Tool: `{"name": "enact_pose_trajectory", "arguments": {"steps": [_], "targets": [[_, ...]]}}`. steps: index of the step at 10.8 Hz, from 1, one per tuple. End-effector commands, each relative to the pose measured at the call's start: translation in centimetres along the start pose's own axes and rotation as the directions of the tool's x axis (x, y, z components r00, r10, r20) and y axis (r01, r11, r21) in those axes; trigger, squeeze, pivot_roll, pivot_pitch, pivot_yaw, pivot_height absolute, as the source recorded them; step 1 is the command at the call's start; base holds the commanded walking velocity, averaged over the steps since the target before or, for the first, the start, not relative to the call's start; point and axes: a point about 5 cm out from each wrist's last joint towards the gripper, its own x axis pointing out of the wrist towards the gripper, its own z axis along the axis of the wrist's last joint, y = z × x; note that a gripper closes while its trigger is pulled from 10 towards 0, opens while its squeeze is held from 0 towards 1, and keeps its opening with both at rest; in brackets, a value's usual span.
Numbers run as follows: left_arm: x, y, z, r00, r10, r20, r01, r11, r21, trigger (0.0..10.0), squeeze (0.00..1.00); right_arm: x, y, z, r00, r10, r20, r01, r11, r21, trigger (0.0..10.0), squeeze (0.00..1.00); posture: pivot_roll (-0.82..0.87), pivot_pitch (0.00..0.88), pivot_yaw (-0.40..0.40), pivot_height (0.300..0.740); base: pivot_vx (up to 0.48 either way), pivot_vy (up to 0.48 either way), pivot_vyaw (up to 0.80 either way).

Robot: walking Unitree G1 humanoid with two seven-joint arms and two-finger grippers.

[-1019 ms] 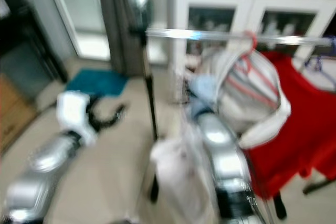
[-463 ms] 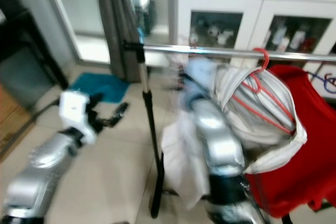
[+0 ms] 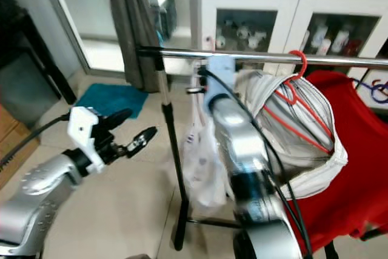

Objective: Hang hanger

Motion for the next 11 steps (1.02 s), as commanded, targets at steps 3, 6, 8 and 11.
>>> {"name": "enact_pose_trajectory", "arguments": {"steps": [3, 6, 8, 11], "targets": [[-0.4, -0.3, 1.1, 0.996, -0.078, 0.052, 0.079, 0.996, -0.028, 10.0, 0.00, 2.1, 0.6, 0.1, 0.997, -0.006, -0.074, 0.001, 0.998, -0.066, 10.0, 0.00, 0.02, 0.000, 0.072, 0.740, 0.000, 0.000, 0.00], [-0.6, -0.6, 1.1, 0.993, -0.108, 0.041, 0.109, 0.993, -0.035, 10.0, 0.00, 3.3, 1.1, -0.5, 0.986, -0.019, -0.166, 0.001, 0.994, -0.112, 10.0, 0.00, 0.03, 0.000, 0.066, 0.740, 0.000, 0.000, 0.00], [-0.8, -0.6, 0.9, 0.994, -0.101, 0.034, 0.103, 0.994, -0.043, 10.0, 0.00, 2.9, 0.9, -1.8, 0.980, -0.010, -0.201, -0.013, 0.993, -0.114, 10.0, 0.00, 0.03, 0.000, 0.065, 0.740, 0.000, 0.000, 0.00], [-0.5, -0.3, 0.6, 0.997, -0.074, 0.026, 0.075, 0.996, -0.042, 10.0, 0.00, 2.6, 0.0, -0.6, 0.996, -0.002, -0.091, -0.005, 0.997, -0.081, 10.0, 1.00, 0.02, 0.000, 0.075, 0.740, 0.000, 0.000, 0.00]]}}
